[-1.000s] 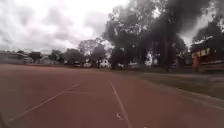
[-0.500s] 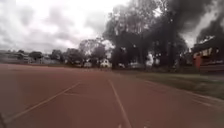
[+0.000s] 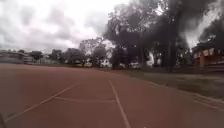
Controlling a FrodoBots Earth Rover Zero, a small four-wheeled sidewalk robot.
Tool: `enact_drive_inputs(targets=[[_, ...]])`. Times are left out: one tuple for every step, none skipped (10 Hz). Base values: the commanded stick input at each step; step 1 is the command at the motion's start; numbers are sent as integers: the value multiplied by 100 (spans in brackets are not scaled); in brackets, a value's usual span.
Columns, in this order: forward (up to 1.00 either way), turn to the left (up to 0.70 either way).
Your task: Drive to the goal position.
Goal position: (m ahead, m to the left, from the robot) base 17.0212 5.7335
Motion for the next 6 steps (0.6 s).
enact_drive_inputs(targets=[[70, 0], [70, 0], [70, 0], [70, 0], [70, 0], [70, 0]])
